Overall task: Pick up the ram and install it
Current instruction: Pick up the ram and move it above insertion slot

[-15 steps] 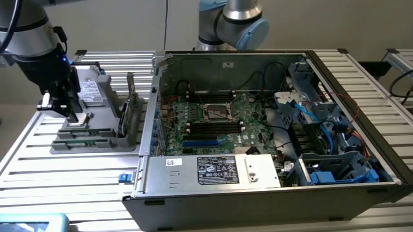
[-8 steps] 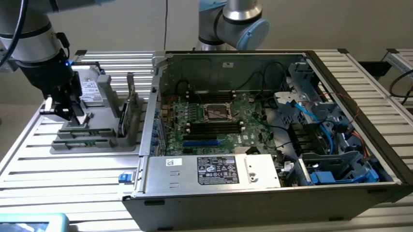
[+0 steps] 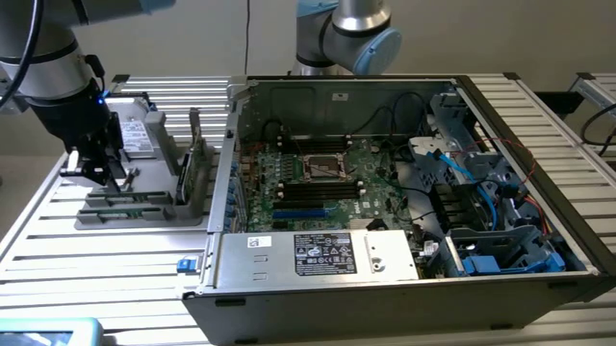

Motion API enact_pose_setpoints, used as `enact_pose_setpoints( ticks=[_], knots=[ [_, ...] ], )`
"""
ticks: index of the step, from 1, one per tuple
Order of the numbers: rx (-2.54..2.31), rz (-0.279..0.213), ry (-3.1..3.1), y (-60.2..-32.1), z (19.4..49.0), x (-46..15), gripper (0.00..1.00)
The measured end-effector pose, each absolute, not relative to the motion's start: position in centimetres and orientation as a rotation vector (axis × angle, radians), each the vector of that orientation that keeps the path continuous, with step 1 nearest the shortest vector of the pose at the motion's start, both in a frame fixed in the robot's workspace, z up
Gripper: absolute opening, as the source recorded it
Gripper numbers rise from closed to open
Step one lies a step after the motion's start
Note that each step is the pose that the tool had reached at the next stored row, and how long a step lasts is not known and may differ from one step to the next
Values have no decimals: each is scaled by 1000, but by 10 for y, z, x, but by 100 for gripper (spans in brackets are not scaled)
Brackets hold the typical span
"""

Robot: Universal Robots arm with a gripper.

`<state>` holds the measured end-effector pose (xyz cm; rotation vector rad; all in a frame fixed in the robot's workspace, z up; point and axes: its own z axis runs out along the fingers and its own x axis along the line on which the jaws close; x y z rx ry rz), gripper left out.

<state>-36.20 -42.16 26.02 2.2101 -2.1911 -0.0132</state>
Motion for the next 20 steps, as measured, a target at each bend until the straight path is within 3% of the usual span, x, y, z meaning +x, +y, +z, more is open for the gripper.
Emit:
enact_pose_setpoints(
  ticks=[20],
  knots=[
    [2196,27,-2178,-422,235,-362,39]
  ],
)
